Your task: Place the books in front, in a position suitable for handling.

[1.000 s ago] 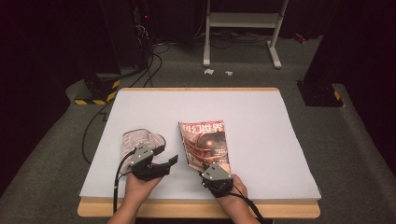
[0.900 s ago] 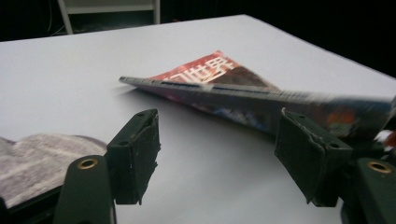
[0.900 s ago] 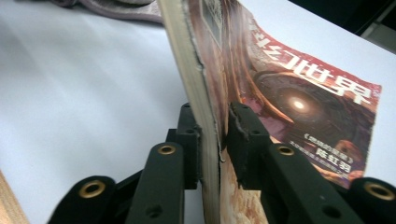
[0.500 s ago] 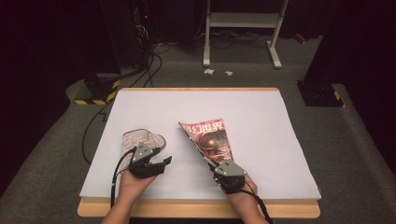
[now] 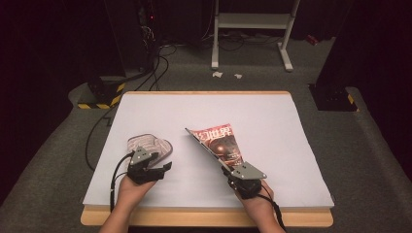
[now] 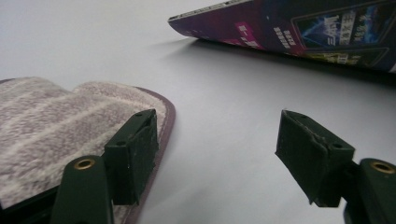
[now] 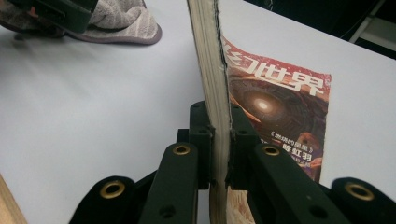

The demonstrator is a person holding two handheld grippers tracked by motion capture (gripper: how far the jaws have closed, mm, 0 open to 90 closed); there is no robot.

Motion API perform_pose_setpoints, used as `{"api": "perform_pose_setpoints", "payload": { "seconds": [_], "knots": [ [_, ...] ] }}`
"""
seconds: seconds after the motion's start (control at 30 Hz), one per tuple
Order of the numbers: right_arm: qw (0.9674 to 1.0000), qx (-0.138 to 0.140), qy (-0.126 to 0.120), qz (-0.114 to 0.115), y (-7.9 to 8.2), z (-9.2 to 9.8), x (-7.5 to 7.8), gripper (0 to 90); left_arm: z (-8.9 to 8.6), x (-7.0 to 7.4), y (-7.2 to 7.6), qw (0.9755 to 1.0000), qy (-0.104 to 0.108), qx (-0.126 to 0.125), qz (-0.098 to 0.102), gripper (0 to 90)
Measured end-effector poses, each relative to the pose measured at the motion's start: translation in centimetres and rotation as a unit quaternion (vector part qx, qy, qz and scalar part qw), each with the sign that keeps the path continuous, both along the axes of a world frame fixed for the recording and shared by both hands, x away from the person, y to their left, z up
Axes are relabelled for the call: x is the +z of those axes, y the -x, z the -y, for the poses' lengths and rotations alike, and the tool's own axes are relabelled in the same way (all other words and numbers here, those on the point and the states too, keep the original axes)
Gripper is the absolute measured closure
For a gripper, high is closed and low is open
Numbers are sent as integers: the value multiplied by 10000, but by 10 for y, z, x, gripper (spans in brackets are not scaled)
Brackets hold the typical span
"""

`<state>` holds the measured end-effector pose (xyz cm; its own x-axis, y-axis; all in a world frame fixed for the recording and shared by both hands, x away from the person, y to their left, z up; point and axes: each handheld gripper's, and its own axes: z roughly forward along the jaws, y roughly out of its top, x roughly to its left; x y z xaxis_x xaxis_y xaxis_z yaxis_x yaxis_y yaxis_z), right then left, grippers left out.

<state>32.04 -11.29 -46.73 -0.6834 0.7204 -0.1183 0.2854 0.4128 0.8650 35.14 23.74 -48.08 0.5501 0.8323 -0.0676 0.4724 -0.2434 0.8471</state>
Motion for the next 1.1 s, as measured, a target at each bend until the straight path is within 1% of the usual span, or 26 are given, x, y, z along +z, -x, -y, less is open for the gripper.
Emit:
{"api": "perform_pose_setpoints", "payload": {
  "seconds": [0.07,0.1,0.13,0.17,0.23,0.3,0.37,0.43,0.5,0.53,0.67,0.7,0.73,0.77,0.8,0.83,0.87,0.9,0.97,1.07,1.1],
  "knots": [
    [10000,1,-66,10,1,3,-2,841,-1,1,1,9999,-115,64,5,296],
    [9999,-3,-141,-15,2,4,-4,841,-2,2,1,9999,-123,72,-11,295],
    [9999,7,-165,-42,3,5,-5,841,-4,4,2,9998,-167,88,-13,290],
    [9999,40,-133,-42,3,6,-5,841,-5,6,3,9997,-222,112,13,285],
    [9999,53,-156,-27,3,8,-4,841,-10,10,4,9994,-278,172,93,277],
    [9998,57,-193,-11,2,9,-3,841,-17,14,4,9993,-228,253,162,272],
    [9997,70,-241,-25,0,11,-2,841,-27,17,3,9988,-146,404,221,265],
    [9995,59,-308,-45,-1,12,-2,842,-38,18,1,9985,-75,508,197,256],
    [9994,62,-328,-49,-2,12,-1,841,-45,19,0,9981,-54,583,180,256],
    [9994,74,-326,-51,-2,12,-2,841,-48,19,0,9979,-48,614,189,254],
    [9996,121,-239,-37,-1,8,-3,841,-61,23,0,9955,-156,881,304,254],
    [9997,124,-230,-25,0,7,-3,841,-66,22,-1,9950,-151,947,292,254],
    [9997,133,-211,-17,1,7,-3,841,-69,21,-2,9949,-105,968,256,253],
    [9997,139,-204,-23,1,6,-3,841,-73,16,-5,9950,-38,985,127,253],
    [9996,154,-217,-32,2,6,-3,840,-75,13,-8,9951,-29,984,21,246],
    [9996,162,-218,-36,2,6,-3,840,-76,8,-11,9953,-50,963,-112,245],
    [9996,168,-221,-41,3,6,-3,840,-77,1,-16,9950,-115,953,-282,245],
    [9996,168,-213,-40,3,5,-3,839,-77,-3,-19,9948,-138,926,-401,239],
    [9996,164,-212,-47,3,6,-4,839,-76,-8,-23,9946,-146,891,-517,238],
    [9996,162,-213,-48,4,6,-6,838,-73,-12,-25,9944,-236,858,-575,253],
    [9996,161,-207,-53,4,5,-6,839,-72,-13,-26,9943,-236,827,-625,268]
  ]
}}
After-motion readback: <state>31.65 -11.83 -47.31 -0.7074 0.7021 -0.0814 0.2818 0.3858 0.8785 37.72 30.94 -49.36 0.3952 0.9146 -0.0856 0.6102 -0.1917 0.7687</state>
